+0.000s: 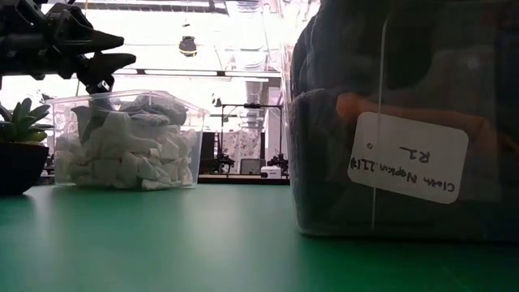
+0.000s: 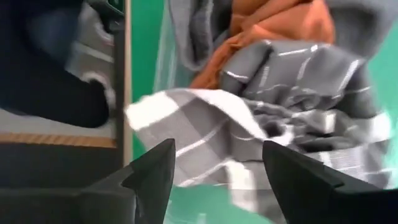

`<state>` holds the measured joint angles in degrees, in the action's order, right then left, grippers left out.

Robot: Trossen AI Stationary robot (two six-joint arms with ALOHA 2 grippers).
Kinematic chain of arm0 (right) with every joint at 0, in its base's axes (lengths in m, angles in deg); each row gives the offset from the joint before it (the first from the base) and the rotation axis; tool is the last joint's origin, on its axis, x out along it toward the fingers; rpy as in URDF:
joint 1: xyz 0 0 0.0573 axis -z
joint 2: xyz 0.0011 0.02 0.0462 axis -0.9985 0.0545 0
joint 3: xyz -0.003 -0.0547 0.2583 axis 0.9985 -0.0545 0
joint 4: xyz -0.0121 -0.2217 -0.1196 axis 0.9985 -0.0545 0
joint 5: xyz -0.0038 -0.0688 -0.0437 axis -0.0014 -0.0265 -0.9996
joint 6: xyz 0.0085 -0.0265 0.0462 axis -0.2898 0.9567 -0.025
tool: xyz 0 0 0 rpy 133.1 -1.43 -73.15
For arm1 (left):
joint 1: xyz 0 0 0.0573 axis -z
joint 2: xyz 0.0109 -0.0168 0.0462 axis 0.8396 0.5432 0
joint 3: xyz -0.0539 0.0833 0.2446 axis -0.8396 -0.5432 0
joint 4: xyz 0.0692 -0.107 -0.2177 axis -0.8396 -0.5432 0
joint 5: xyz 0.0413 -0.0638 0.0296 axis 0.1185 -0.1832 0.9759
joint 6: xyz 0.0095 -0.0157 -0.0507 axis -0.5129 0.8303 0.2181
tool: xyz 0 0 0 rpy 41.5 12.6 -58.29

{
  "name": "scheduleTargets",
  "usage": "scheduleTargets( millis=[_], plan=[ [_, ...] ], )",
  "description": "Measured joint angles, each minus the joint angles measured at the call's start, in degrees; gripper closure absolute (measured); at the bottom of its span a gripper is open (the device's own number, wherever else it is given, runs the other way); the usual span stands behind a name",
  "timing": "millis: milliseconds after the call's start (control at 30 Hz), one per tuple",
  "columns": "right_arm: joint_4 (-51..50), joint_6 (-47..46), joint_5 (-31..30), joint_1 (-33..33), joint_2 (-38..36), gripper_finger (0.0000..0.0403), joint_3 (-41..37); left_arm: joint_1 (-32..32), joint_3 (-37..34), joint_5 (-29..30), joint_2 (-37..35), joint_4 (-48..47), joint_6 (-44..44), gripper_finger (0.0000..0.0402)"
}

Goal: Sort towels by color in basket
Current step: Adjust the gray checkered towel

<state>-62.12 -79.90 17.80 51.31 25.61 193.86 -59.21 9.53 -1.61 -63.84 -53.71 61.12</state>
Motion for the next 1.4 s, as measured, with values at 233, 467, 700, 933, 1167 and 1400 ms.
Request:
scheduleTargets(
  millis=[233,467,700,933,1167,1400],
  plan=[
    [4.43,14.18,-8.84,-1.96,0.79,0.0139,0.07,0.0,0.0,0.23,0.0,0.03,0.06,0.0272],
    [5.51,20.39,-10.15,-3.09,0.76,0.0163,0.1,0.0,0.0,0.36,0.01,0.0,-0.61,0.0272],
    [5.86,22.87,-10.19,-2.92,1.52,0.0217,-0.08,0.0,0.0,0.38,0.02,-0.16,-0.7,0.0272],
    [3.11,25.04,-10.1,-2.54,4.84,0.0257,-0.94,0.0,0.0,0.38,-0.02,-0.78,-0.7,0.0272],
    [0.98,27.78,-10.87,-2.54,6.29,0.0284,-0.94,0.0,0.04,0.38,-0.02,-0.9,-0.77,0.0272],
    [-1.94,15.74,-11.23,-0.51,3.51,0.0383,-0.91,0.0,0.04,0.38,-0.02,-0.87,-0.7,0.0272]
  ],
)
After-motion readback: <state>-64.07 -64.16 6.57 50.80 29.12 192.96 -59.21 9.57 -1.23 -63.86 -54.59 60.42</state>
